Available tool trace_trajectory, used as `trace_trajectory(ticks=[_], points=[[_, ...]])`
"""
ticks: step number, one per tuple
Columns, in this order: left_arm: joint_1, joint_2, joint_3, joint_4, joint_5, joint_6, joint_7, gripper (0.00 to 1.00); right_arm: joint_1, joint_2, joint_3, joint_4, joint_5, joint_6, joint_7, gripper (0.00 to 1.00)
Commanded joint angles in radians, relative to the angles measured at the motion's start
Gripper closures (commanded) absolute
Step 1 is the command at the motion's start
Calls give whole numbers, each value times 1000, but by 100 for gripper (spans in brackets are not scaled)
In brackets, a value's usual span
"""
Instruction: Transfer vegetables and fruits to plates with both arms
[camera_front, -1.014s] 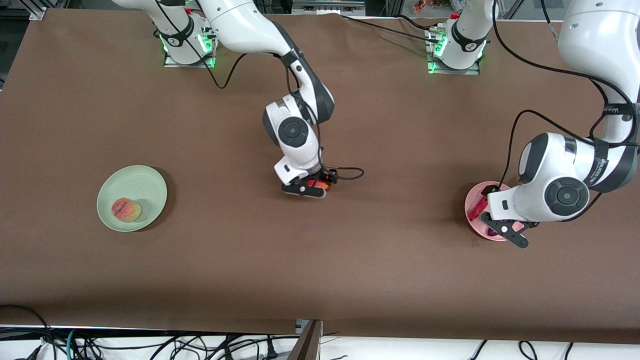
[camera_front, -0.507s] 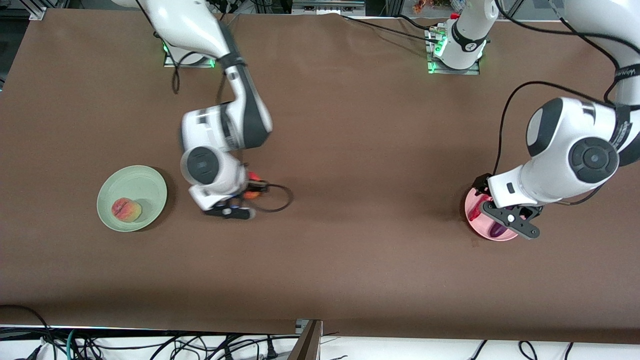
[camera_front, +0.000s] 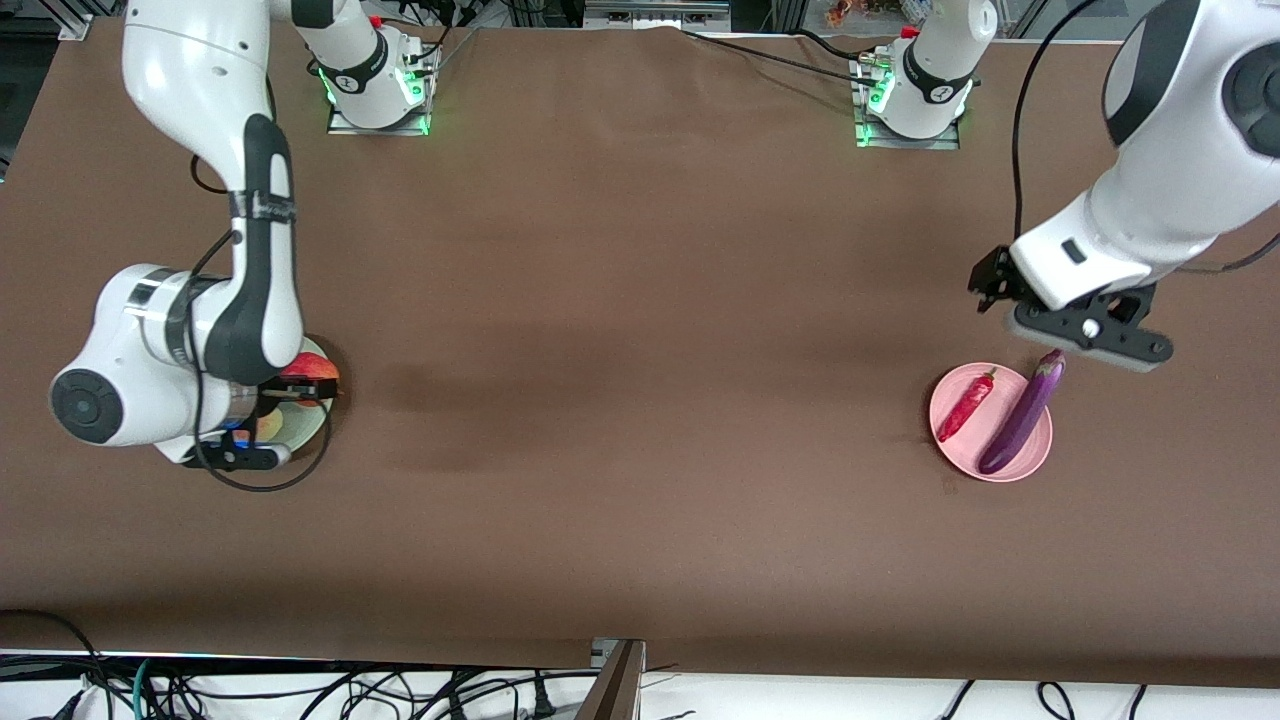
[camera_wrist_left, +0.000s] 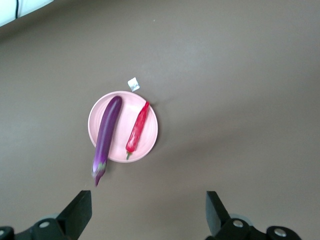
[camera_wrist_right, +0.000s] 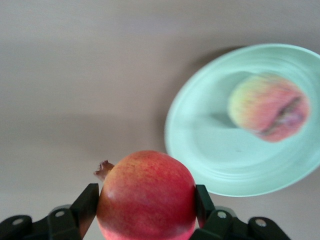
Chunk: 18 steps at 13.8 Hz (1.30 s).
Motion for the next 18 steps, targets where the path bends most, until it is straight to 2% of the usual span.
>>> trace_trajectory(ticks=[1,2,3,4,6,7,8,9,10,13,14,18], points=[[-2,27,1,71,17,-49,-29,0,-37,19,13,-8,-31,-2,-42,78],[10,36,11,71,5,-49,-29,0,-56,38,14,-9,-25,6,-71,78],[0,12,59,53,-18,-41,-37,0,-69,58,18,-11,-22,18,-90,78],[-63,-3,127,45,-38,-38,-49,0,-74,72,18,-14,-21,29,-93,78],[-216,-52,355,-2,-166,-29,-71,0,-74,84,18,-25,-21,58,-95,77],[-271,-125,430,-122,-205,50,-72,0,-74,93,18,-25,-21,75,-95,76],[-273,-213,442,-263,-217,197,-71,0,-74,102,18,-25,-21,89,-95,73],[-272,-271,445,-373,-216,288,-54,0,-74,104,18,-25,-19,97,-93,41],[-270,-287,445,-389,-207,295,-48,0,-74,102,18,-23,-18,97,-93,0],[-272,-270,439,-345,-203,223,-51,0,-70,64,11,-11,-22,66,-96,0],[-272,-269,439,-340,-205,223,-51,0,-71,49,2,1,-27,14,-96,0],[-270,-266,442,-332,-203,217,-52,0,-68,33,-77,168,-24,-226,-96,0]])
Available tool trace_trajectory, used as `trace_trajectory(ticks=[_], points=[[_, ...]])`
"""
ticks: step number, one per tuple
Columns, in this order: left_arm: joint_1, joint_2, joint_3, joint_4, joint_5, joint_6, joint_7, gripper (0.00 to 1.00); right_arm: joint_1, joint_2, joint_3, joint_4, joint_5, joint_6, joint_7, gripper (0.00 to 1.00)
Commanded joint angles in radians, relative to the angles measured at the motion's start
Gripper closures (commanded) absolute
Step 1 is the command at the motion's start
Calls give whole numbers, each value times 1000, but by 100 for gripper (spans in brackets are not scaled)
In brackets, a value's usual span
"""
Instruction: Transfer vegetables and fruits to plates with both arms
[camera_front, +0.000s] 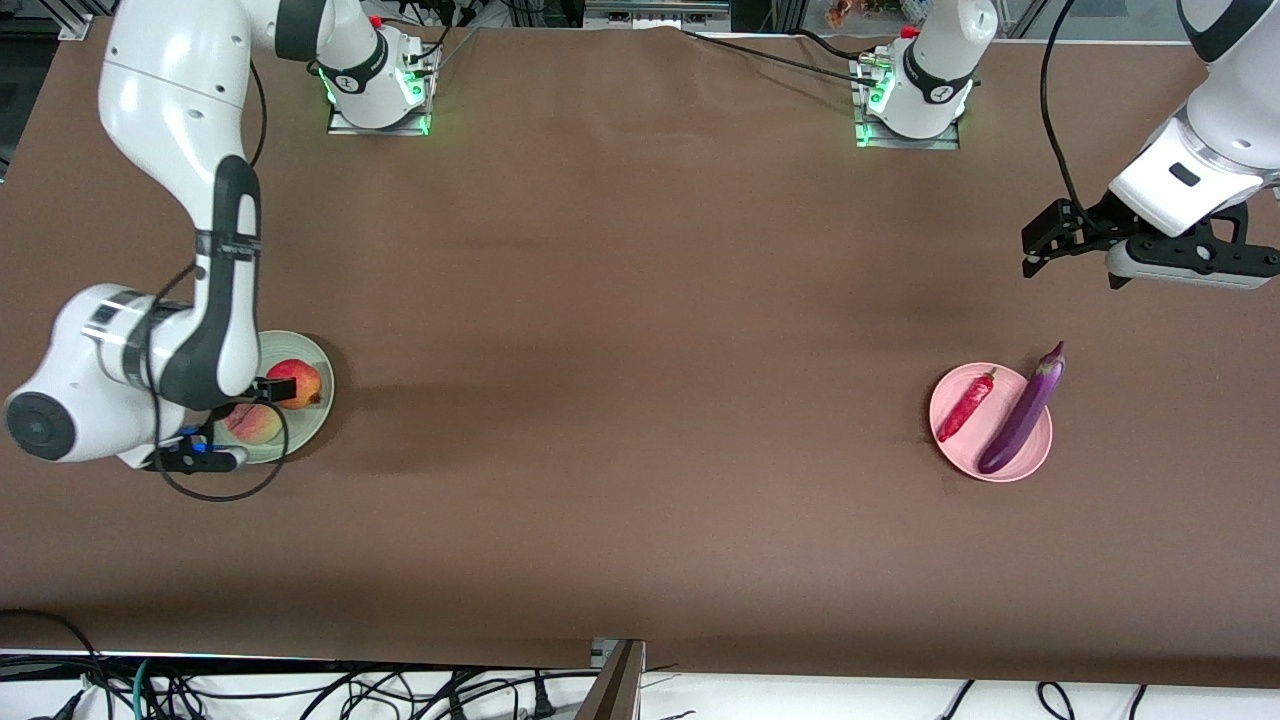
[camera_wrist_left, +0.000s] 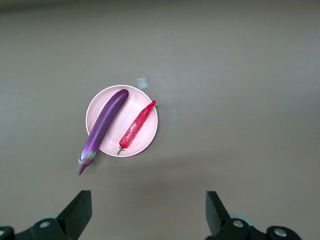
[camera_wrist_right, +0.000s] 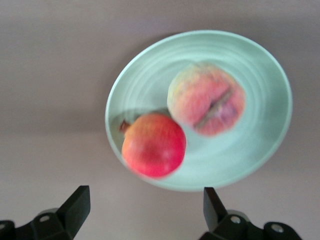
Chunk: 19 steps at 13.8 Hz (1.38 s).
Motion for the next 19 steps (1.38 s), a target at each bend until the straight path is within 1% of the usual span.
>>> trace_trajectory(ticks=[1,3,4,5,6,7,8,9,10,11,12,13,15,16,17,18,19], points=[[-10,-7,11,2,-10,-13,-2,0,2,-18,-38,89,-9,-144,-12,0],[-10,-2,11,2,-12,-13,-4,0,5,-48,-38,109,-17,-166,-12,0],[-10,0,11,4,-12,-13,-4,0,-2,-85,-24,108,-17,-168,-3,0],[-10,0,11,4,-12,-15,-4,0,-16,-126,-6,100,-20,-163,3,0],[-10,-2,13,4,-12,-27,-5,0,-66,-166,46,85,-26,-155,6,0],[-10,0,14,11,-12,-33,-5,0,-120,-209,122,68,-79,-143,13,0],[-10,3,14,23,-10,-44,-4,0,-171,-258,216,47,-159,-122,41,0],[-10,1,14,25,-10,-62,-7,0,-232,-316,330,18,-243,-103,90,0],[-10,4,16,31,-12,-67,-7,0,-301,-373,438,-19,-300,-100,150,0],[-9,4,16,31,-12,-67,-5,0,-345,-430,516,-57,-337,-99,211,0],[-7,4,16,31,-12,-70,-5,0,-364,-487,564,-94,-371,-100,264,0],[-9,4,13,31,-12,-70,-5,0,-366,-544,592,-131,-399,-103,305,0],[-9,3,10,33,-10,-70,-5,0,-372,-666,627,-206,-405,-106,336,0],[-9,3,8,33,-12,-70,-5,0,-384,-723,658,-245,-405,-103,336,0],[-9,4,8,33,-10,-70,-5,0,-401,-763,687,-272,-407,-102,333,0],[-9,4,10,33,-12,-69,-5,0,-403,-780,712,-280,-419,-115,332,0],[-9,4,10,33,-10,-69,-5,0,-407,-794,720,-289,-428,-126,327,0]])
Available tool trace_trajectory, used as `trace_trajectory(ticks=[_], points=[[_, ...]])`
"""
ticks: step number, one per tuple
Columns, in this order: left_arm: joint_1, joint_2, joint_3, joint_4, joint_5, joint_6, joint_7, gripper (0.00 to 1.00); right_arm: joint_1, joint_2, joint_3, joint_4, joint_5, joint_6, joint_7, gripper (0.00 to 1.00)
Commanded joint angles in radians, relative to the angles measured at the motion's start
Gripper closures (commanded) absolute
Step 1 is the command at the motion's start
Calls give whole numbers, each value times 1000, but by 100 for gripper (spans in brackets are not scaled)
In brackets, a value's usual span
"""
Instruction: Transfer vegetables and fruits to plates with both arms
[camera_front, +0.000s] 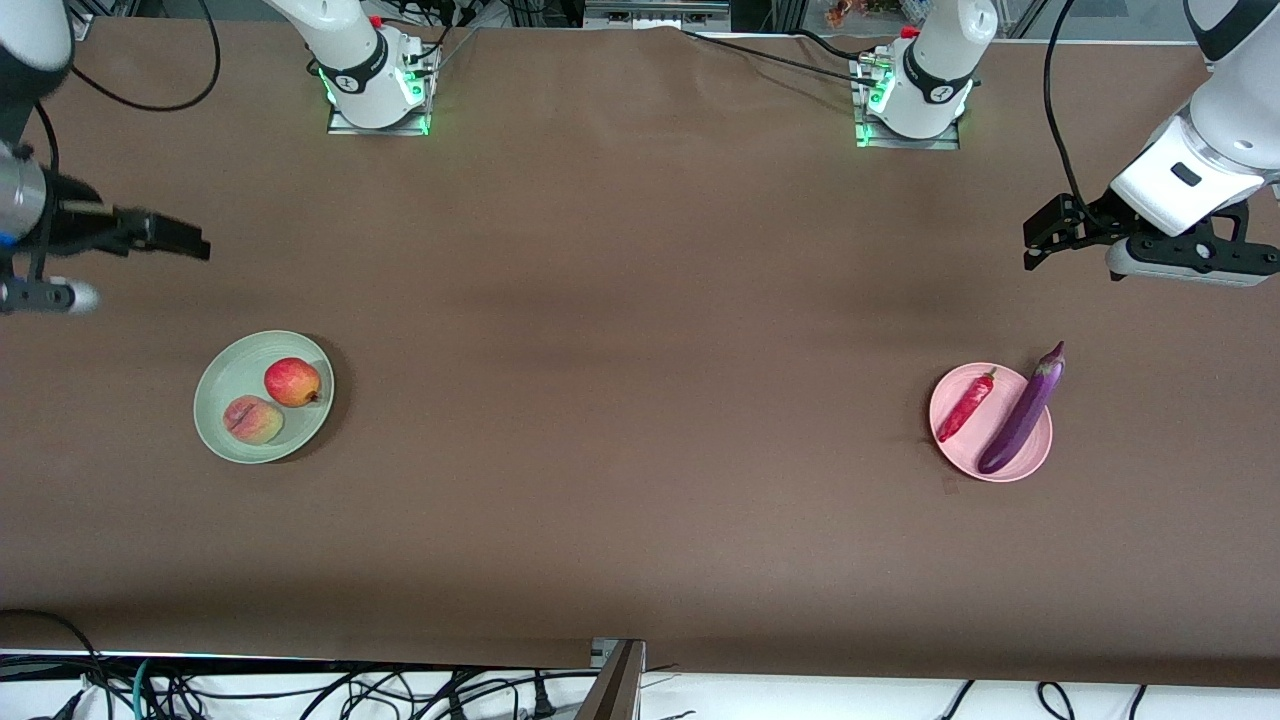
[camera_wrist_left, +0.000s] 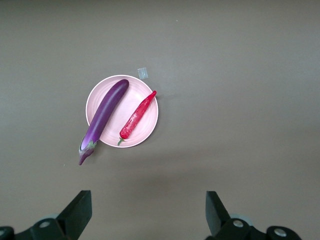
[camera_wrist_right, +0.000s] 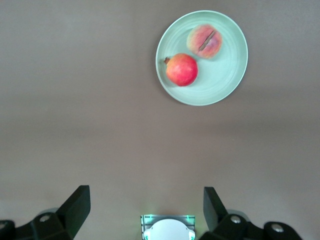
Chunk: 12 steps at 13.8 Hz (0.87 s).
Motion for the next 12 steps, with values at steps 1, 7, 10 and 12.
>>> trace_trajectory(ticks=[1,7,10,12], points=[[-9,2,6,22,-10,-20,-4,0,-34,-69,49,-80,-29,5,-5,0],[-9,4,4,22,-10,-22,-3,0,-42,-116,51,-68,-64,20,-16,0],[-9,2,4,22,-10,-22,-1,0,-40,-103,48,-39,-64,8,7,0],[-9,2,6,22,-10,-22,-1,0,-43,-96,32,-31,-57,8,10,0]])
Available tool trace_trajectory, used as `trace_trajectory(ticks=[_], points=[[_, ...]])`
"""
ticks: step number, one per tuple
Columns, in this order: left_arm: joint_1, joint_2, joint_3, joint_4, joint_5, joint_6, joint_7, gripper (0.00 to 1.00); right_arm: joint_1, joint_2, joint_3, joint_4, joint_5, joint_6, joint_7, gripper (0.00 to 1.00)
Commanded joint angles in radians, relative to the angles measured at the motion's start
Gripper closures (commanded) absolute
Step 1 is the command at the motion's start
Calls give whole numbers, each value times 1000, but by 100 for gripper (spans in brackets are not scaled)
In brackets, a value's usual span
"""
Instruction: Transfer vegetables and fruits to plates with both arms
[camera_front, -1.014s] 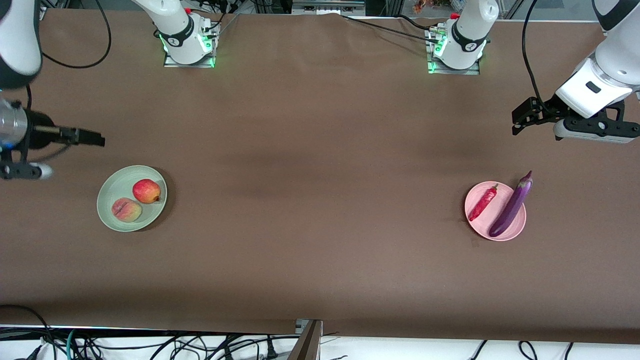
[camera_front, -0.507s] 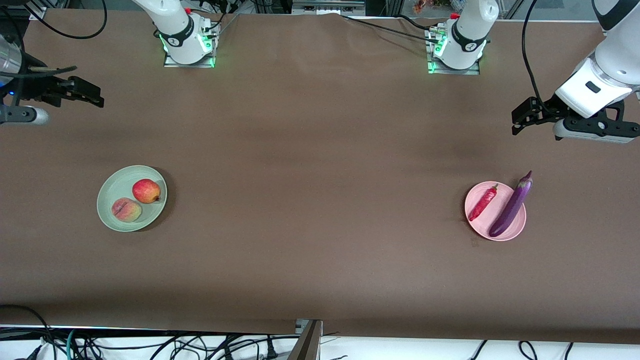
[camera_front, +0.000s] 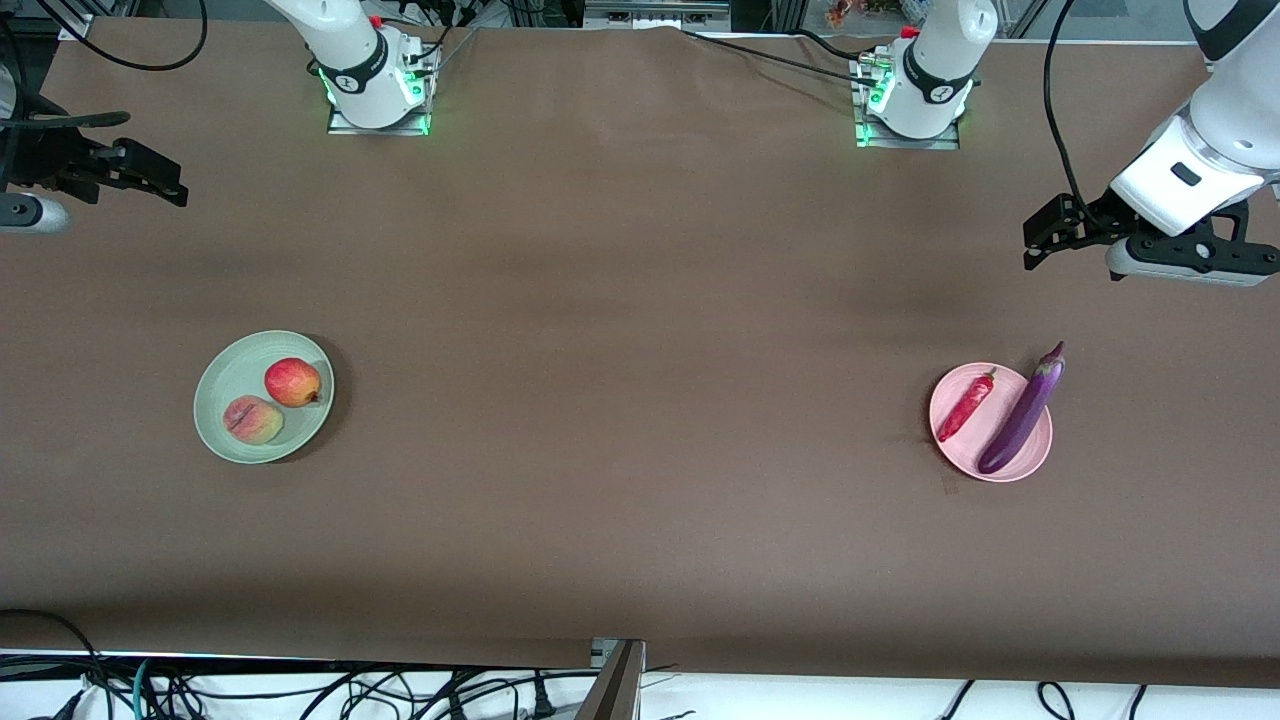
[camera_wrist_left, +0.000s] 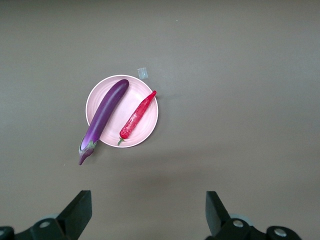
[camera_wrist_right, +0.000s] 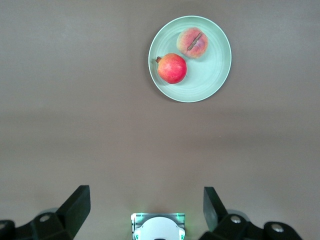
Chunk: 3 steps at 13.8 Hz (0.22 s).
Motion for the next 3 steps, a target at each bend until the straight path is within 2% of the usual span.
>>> trace_trajectory(ticks=[1,3], points=[[-7,2,7,25,-12,-25,-1,0,-19,2,-1,14,-7,2,7,0],[-7,2,9,37,-10,-43,-3,0,-16,15,0,33,-15,0,-2,0]])
